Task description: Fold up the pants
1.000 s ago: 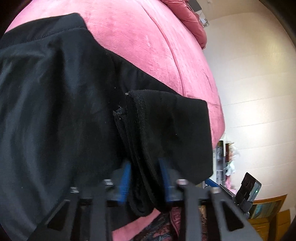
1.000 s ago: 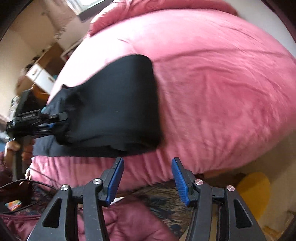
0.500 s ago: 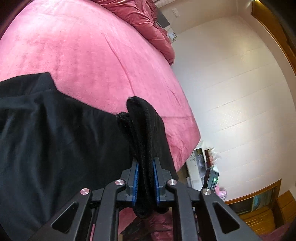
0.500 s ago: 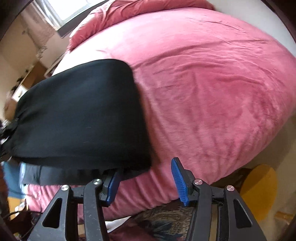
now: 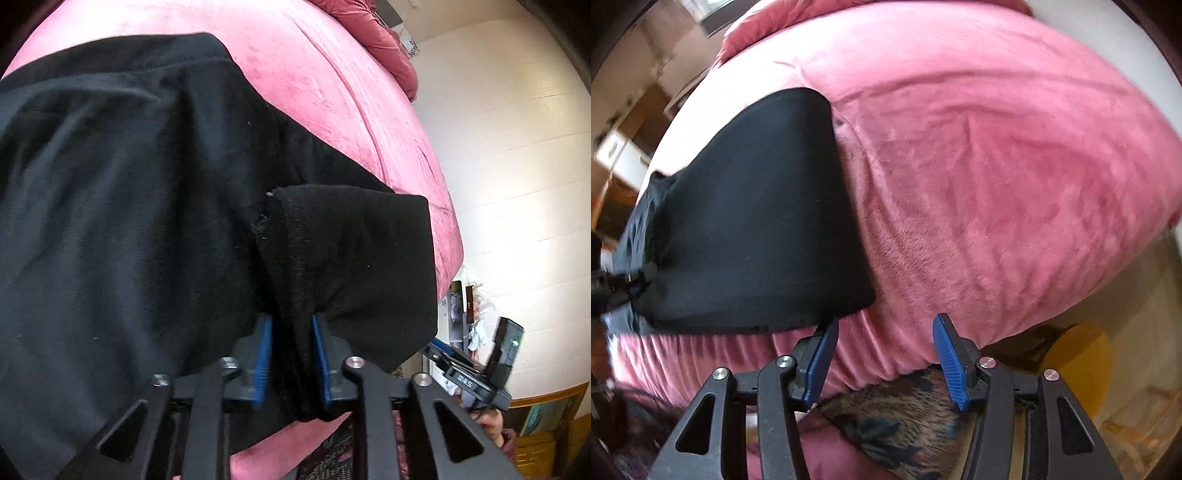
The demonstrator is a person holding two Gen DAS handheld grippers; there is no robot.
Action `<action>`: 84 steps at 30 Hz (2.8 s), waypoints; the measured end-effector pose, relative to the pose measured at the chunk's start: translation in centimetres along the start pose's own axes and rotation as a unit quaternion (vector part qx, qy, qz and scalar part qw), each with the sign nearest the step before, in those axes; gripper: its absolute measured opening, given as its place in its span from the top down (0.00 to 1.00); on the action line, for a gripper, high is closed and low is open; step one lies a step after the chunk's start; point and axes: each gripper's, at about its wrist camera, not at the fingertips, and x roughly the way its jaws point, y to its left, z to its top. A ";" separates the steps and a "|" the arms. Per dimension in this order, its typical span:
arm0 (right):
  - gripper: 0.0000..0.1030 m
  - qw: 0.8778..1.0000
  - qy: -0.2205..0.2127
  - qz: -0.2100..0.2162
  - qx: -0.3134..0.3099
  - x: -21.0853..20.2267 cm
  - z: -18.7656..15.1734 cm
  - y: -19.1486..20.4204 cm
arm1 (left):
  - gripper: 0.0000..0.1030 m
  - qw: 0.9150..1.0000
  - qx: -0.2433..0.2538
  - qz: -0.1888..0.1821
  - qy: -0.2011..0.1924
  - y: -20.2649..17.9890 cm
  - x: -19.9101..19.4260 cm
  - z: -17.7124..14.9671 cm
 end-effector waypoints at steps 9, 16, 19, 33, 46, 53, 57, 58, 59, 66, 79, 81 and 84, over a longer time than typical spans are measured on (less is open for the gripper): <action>0.48 0.992 -0.065 0.024 -0.105 -4.8 2.1 5.9 | 0.71 0.997 -0.024 0.048 -0.046 3.0 -5.0 -1.8; 0.48 0.968 -0.041 0.116 -0.220 -1.0 4.1 17.9 | 0.71 0.988 -0.090 0.070 -0.099 7.8 -10.9 -4.2; 0.48 0.962 -0.021 0.109 -0.249 2.2 4.2 20.9 | 0.70 0.980 -0.126 0.080 -0.130 10.0 -14.0 -5.5; 0.45 0.968 -0.023 0.112 -0.222 4.7 4.7 21.0 | 0.67 0.879 -0.409 0.062 -0.239 24.3 -26.3 -14.6; 0.44 0.969 -0.026 0.110 -0.220 5.3 4.7 22.0 | 0.69 0.881 -0.398 0.099 -0.238 23.5 -21.5 -12.2; 0.44 0.969 -0.028 0.112 -0.220 5.2 4.7 21.9 | 0.83 0.899 -0.321 0.160 -0.251 21.2 -21.6 -10.9; 0.44 0.969 -0.027 0.112 -0.220 5.2 4.7 21.9 | 0.84 0.910 -0.243 0.183 -0.281 17.6 -22.6 -9.7; 0.44 0.969 -0.027 0.112 -0.220 5.2 4.7 21.8 | 0.85 0.914 -0.223 0.184 -0.286 16.7 -22.7 -9.4; 0.44 0.969 -0.027 0.112 -0.220 5.2 4.8 21.9 | 0.85 0.919 -0.189 0.186 -0.292 15.1 -22.8 -9.0; 0.44 0.969 -0.026 0.112 -0.220 5.2 4.8 21.7 | 0.85 0.937 0.014 0.224 -0.267 5.6 -19.2 -6.2; 0.44 0.969 -0.024 0.115 -0.219 5.3 4.9 21.5 | 0.86 0.940 0.114 0.249 -0.205 1.5 -13.8 -5.2; 0.43 0.969 -0.023 0.120 -0.215 5.2 5.0 21.3 | 0.86 0.940 0.114 0.248 -0.204 1.5 -13.6 -5.1; 0.43 0.970 -0.018 0.130 -0.205 5.1 5.5 20.9 | 0.86 0.941 0.114 0.246 -0.204 1.5 -13.6 -5.2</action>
